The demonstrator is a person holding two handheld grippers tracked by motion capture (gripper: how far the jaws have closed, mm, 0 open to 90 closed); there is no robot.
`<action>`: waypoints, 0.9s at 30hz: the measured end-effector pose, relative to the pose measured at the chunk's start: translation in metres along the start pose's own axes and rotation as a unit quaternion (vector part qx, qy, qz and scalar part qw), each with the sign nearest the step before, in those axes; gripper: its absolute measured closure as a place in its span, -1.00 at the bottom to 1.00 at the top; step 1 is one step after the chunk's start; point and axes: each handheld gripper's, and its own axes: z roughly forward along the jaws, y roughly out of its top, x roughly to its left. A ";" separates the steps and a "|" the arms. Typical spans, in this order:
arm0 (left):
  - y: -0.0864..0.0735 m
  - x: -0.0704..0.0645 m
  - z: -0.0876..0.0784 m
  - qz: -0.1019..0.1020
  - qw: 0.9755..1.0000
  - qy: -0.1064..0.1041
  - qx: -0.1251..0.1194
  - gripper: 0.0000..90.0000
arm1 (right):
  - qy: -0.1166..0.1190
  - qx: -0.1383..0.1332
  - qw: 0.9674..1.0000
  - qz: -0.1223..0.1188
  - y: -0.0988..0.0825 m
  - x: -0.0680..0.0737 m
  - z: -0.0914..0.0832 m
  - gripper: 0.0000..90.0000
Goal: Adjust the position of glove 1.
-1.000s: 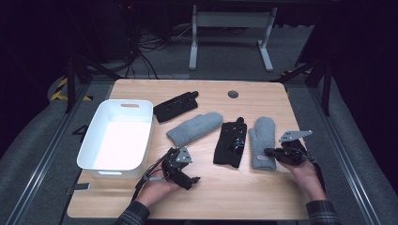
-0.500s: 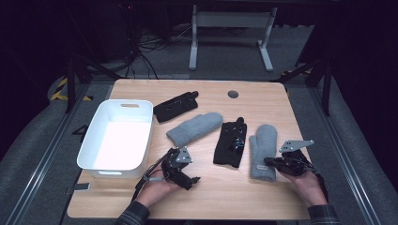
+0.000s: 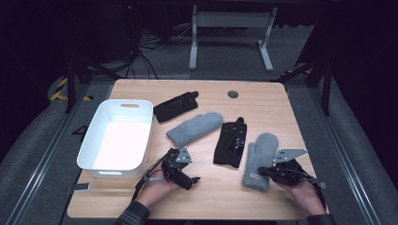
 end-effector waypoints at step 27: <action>0.000 0.000 0.000 0.000 1.000 0.000 0.000 -0.99 | -0.030 -0.045 0.999 0.004 0.030 -0.033 -0.002 1.00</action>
